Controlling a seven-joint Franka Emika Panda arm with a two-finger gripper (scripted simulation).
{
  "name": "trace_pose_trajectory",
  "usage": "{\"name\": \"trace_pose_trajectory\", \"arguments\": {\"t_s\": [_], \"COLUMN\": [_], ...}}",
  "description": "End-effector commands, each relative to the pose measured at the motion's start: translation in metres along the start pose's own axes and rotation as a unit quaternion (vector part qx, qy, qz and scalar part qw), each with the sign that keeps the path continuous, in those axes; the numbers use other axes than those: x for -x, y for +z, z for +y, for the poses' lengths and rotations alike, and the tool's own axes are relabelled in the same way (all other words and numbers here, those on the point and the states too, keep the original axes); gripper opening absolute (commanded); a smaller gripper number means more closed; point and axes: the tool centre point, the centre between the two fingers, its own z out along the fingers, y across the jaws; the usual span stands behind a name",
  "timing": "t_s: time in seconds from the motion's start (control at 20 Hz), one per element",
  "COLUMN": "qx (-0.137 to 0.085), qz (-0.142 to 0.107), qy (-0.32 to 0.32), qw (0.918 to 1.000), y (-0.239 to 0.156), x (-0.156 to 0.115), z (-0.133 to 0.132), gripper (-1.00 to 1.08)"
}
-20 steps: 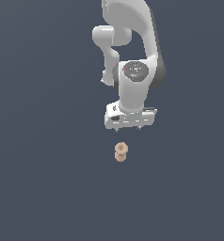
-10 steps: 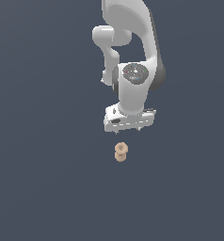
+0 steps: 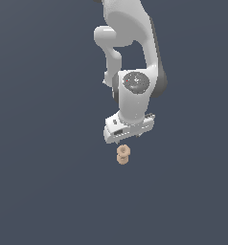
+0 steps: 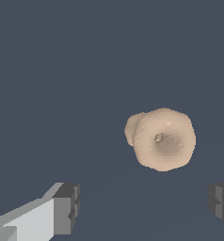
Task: Pick up the object and move it to a goal position.
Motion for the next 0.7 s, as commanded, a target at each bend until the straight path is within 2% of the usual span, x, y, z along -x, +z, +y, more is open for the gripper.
{"name": "trace_pose_trajectory", "arguments": {"t_s": [0.0, 0.3, 0.65], "qx": [0.003, 0.008, 0.011], "qz": [0.001, 0.003, 0.004], "qy": [-0.033, -0.099, -0.144], "qw": [0.9994, 0.9950, 0.9895], "y": [0.003, 0.010, 0.015], "x": [-0.006, -0.018, -0.026], "z": [0.006, 0.018, 0.026], "gripper": [1.00, 1.00, 1.00]}}
